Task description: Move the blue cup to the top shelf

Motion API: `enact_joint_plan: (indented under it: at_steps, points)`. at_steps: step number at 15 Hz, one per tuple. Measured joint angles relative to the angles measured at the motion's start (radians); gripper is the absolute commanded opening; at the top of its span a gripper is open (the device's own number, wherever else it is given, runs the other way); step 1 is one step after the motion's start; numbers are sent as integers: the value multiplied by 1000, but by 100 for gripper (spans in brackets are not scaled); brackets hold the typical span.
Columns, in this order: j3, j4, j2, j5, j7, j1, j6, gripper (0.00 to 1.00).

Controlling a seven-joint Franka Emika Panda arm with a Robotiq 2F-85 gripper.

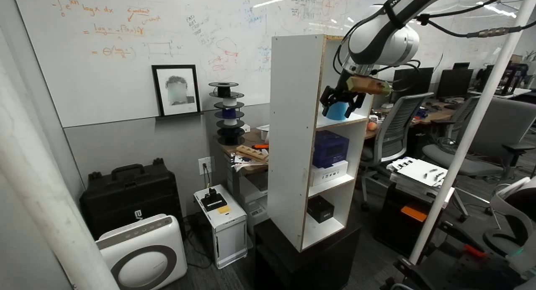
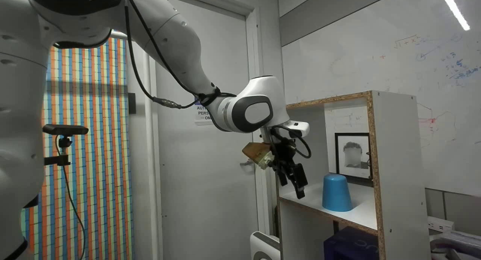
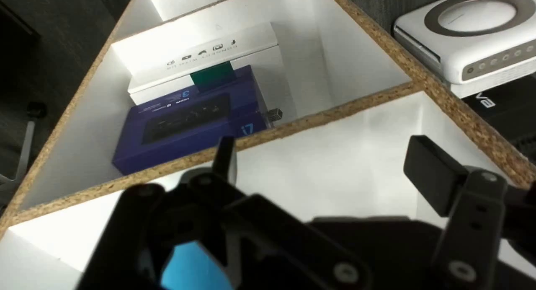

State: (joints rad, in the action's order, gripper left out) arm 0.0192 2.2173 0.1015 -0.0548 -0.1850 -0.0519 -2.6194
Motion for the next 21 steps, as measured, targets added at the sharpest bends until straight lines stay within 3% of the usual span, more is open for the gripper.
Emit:
enact_joint_plan:
  at_steps: [5,10,13,21]
  points:
    - [29,88,-20,184,-99,3,-104,100]
    - [99,153,-79,552,-357,0,-291,100]
    - [124,157,-108,729,-499,-11,-340,100]
    - [154,159,-104,876,-601,-42,-453,100]
